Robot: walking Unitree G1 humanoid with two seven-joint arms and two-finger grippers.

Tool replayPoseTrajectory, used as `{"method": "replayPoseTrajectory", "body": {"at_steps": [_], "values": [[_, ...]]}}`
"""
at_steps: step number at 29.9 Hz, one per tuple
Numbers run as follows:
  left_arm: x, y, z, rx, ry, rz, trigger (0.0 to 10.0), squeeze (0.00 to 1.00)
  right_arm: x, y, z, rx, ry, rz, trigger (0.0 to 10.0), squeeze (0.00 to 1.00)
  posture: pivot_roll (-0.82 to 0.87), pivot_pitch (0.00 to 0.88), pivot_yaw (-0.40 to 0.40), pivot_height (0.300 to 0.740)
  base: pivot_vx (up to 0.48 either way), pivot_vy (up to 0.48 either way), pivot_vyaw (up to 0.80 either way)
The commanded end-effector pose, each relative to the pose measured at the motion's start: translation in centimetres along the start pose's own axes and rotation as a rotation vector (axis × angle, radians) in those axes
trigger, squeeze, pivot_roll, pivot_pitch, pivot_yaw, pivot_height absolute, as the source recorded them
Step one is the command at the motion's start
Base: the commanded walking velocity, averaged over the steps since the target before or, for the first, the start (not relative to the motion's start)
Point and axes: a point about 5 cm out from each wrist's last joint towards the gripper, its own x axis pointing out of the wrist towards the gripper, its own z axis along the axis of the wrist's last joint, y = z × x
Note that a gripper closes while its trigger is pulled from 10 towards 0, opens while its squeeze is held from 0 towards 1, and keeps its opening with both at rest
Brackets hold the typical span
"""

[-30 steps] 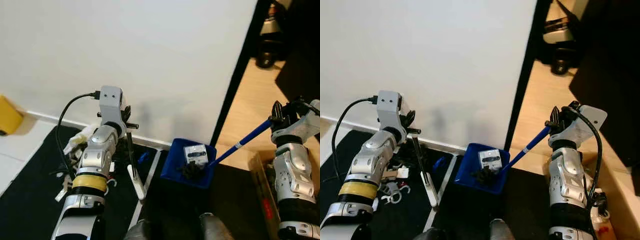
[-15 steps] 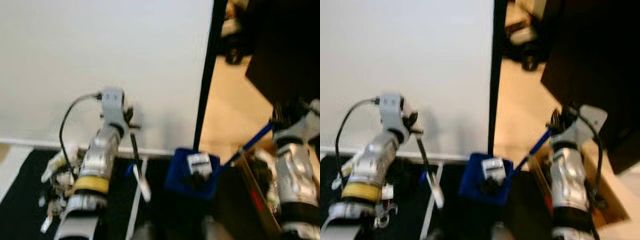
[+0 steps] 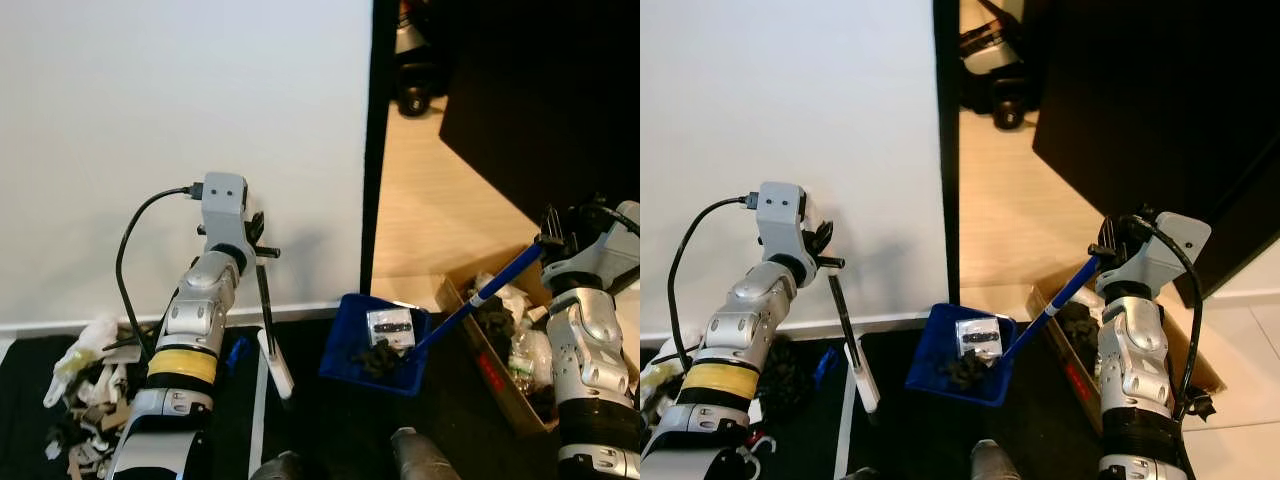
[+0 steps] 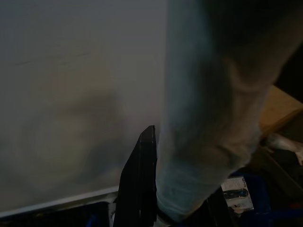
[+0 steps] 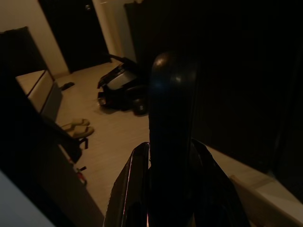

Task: Sweep floor

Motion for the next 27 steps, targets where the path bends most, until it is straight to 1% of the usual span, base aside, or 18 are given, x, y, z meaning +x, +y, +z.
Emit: {"method": "replayPoseTrajectory", "body": {"at_steps": [1, 27], "values": [[-0.09, 0.16, -0.10, 0.007, -0.005, 0.005, 10.0, 0.00, 0.19, -0.03, 0.59, 0.021, -0.027, -0.006, 10.0, 0.00, 0.05, 0.133, 0.044, 0.740, 0.000, 0.000, -0.45], [-0.04, 0.26, -0.11, 0.007, -0.003, 0.009, 10.0, 0.00, 0.16, 0.04, 0.65, 0.027, -0.029, -0.002, 10.0, 0.00, 0.05, 0.138, 0.045, 0.740, 0.000, 0.000, -0.56]]}}
